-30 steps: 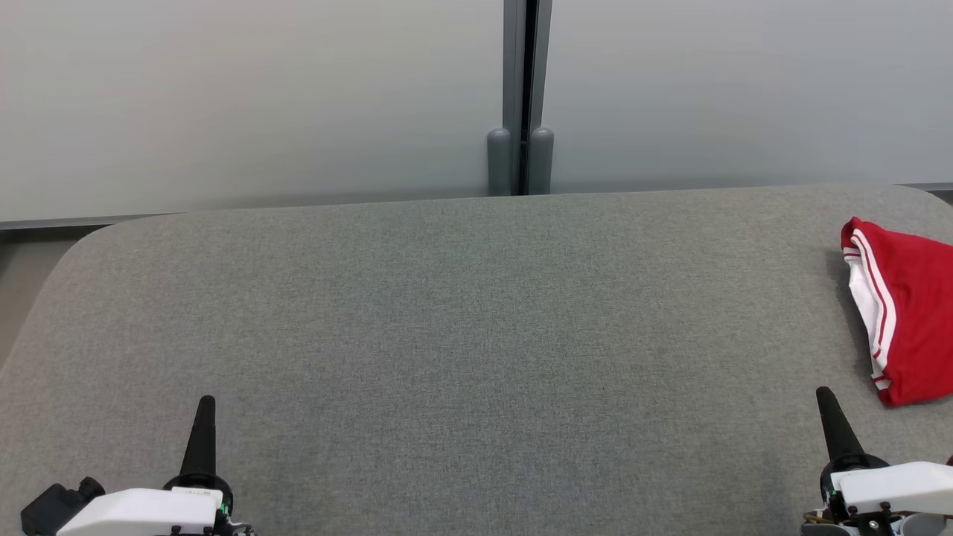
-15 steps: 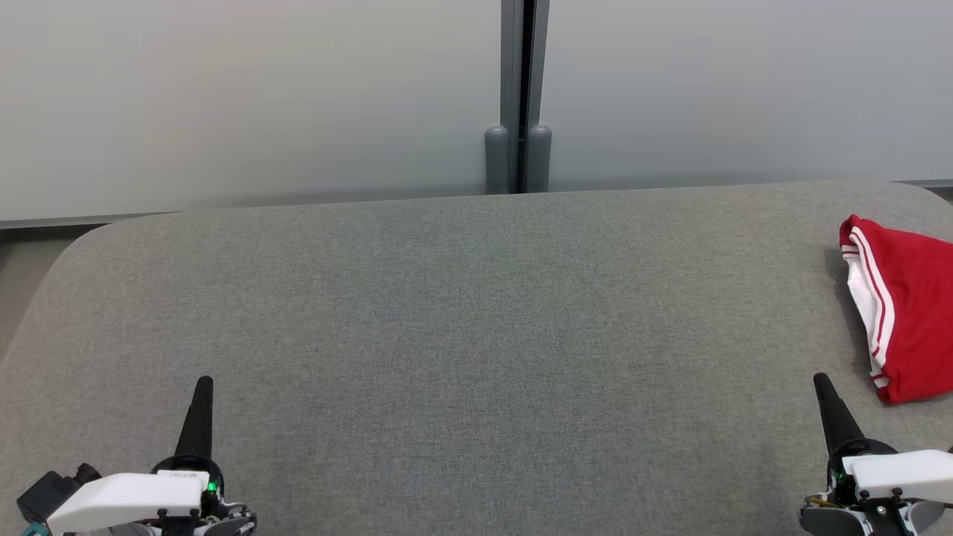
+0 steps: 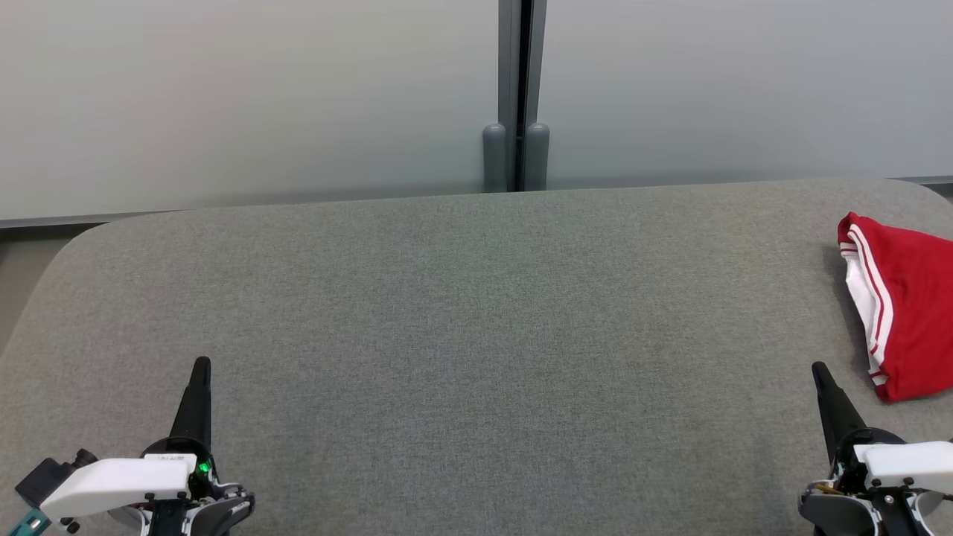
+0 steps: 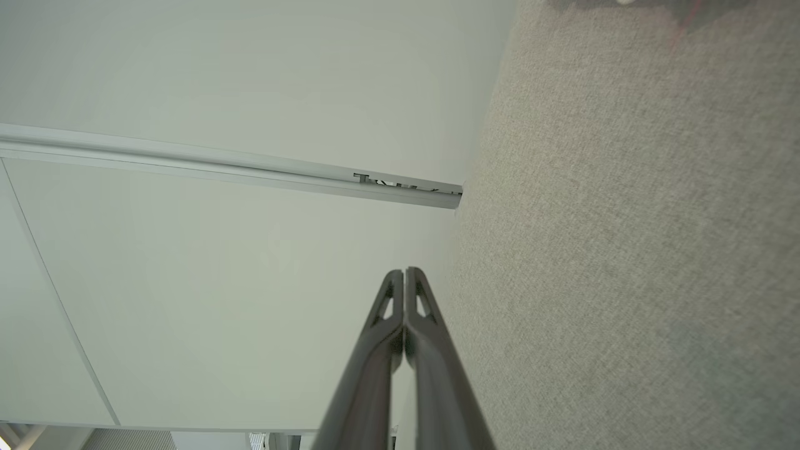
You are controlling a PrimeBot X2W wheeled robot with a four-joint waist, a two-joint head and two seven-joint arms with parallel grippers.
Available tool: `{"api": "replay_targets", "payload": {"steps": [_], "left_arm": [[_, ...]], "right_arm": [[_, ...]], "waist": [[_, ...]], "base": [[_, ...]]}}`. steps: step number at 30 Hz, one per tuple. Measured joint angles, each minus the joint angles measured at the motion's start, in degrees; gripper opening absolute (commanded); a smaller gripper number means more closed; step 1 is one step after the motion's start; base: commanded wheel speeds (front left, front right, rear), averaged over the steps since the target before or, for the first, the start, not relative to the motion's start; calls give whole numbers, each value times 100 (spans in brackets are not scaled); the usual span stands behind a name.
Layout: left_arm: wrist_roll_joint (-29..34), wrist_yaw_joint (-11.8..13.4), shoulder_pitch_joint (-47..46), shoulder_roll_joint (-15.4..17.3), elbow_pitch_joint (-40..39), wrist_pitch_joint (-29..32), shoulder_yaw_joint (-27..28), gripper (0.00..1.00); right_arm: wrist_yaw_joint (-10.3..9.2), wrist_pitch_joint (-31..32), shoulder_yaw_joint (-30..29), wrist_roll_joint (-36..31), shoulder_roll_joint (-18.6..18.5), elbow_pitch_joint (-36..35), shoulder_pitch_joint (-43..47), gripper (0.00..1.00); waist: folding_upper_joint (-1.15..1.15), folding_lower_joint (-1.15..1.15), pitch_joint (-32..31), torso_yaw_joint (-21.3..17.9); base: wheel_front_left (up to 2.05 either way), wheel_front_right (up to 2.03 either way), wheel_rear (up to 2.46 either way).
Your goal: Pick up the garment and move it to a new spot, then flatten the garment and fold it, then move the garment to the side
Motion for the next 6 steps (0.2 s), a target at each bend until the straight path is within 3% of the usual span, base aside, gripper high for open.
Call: {"api": "replay_targets", "payload": {"steps": [6], "left_arm": [[-209, -19, -51, 2, 10, 66, 15, 0]], "right_arm": [[0, 63, -10, 275, -4, 4, -55, 0]], "waist": [[0, 0, 10, -8]], "base": [[0, 0, 0]]}}
